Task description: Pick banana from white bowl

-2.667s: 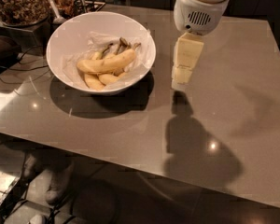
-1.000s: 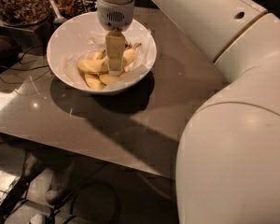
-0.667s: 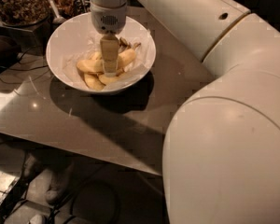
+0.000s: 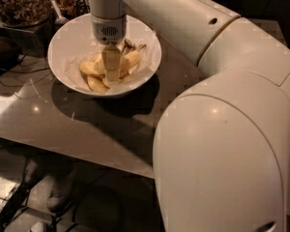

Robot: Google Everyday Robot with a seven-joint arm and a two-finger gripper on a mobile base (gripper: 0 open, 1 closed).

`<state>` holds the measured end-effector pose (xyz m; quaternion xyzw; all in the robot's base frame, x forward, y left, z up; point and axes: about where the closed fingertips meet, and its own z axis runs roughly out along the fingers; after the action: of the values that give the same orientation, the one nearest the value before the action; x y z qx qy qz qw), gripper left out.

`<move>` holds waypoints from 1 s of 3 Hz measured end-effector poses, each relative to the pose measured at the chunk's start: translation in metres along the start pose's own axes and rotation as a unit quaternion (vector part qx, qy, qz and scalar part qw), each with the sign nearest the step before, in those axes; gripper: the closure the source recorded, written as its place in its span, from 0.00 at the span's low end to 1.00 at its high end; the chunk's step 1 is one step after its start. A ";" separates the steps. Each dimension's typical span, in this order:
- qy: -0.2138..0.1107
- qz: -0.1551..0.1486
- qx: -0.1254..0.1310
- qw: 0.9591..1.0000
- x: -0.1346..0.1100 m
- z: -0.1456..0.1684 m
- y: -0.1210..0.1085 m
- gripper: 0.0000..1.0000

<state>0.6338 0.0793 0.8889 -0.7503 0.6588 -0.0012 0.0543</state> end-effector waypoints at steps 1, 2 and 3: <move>0.002 -0.004 0.001 1.000 0.004 0.005 -0.003 0.41; -0.007 -0.008 0.015 1.000 0.012 0.000 0.000 0.64; -0.010 -0.008 0.020 1.000 0.010 -0.001 -0.003 0.88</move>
Offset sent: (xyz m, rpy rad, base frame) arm -0.0201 -0.0389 0.0086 -0.0088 -0.0037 0.0218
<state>0.6377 0.0699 0.8894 -0.7544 0.6520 -0.0070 0.0757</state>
